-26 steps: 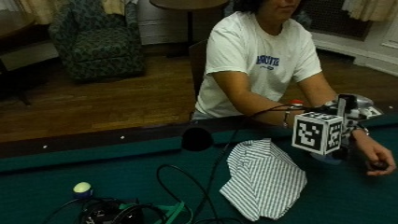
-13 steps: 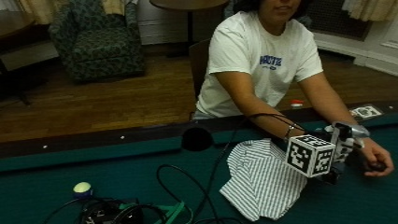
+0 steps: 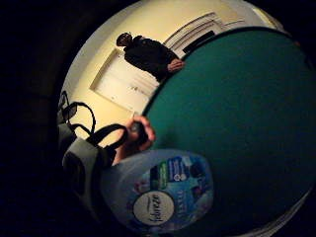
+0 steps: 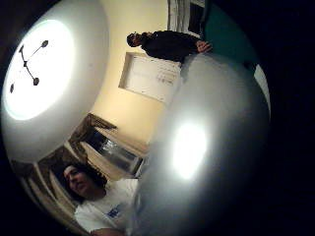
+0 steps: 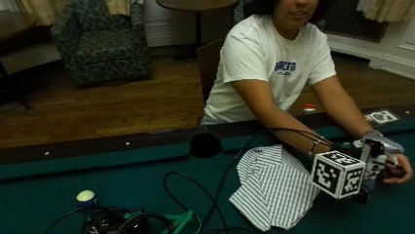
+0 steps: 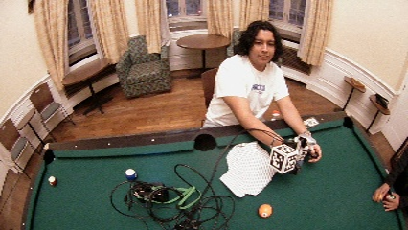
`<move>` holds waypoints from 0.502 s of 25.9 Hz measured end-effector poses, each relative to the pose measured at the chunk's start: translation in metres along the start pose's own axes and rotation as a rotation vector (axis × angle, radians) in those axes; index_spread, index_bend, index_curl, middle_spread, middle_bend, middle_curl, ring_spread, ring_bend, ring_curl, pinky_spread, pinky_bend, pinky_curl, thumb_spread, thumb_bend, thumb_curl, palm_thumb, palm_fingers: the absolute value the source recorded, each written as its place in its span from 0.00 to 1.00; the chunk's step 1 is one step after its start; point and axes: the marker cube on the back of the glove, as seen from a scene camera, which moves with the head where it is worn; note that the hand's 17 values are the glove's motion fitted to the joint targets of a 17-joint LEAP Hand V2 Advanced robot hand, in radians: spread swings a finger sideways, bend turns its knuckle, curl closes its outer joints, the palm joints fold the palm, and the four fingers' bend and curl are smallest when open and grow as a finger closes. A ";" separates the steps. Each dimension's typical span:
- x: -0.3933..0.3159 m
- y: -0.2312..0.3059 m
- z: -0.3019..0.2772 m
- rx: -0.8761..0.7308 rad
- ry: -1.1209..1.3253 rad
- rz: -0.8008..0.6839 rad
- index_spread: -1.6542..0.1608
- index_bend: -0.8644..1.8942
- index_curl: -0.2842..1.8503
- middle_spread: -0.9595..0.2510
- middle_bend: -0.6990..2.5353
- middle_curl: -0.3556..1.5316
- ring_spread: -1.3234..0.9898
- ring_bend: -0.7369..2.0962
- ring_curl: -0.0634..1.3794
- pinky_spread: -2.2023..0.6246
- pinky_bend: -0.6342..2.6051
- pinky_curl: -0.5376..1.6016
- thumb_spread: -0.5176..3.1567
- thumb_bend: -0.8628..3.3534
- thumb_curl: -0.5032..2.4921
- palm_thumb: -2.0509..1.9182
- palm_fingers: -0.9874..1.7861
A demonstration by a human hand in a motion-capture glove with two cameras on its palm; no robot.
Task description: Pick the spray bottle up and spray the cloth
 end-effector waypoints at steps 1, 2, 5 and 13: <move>0.001 -0.002 0.001 -0.003 -0.003 0.005 0.74 0.38 0.35 0.63 0.35 0.43 0.49 0.42 0.33 0.79 0.24 0.34 0.40 0.20 0.32 0.70 0.77; 0.002 -0.003 0.001 -0.007 -0.006 0.011 0.74 0.38 0.35 0.63 0.35 0.43 0.49 0.42 0.33 0.79 0.24 0.34 0.40 0.20 0.32 0.70 0.77; 0.004 -0.003 0.002 -0.022 -0.009 0.033 0.74 0.38 0.35 0.63 0.35 0.43 0.49 0.42 0.33 0.79 0.24 0.34 0.40 0.20 0.32 0.70 0.77; 0.021 0.012 0.000 -0.165 0.019 0.134 0.74 0.38 0.35 0.63 0.35 0.43 0.49 0.42 0.33 0.79 0.24 0.34 0.40 0.20 0.32 0.70 0.77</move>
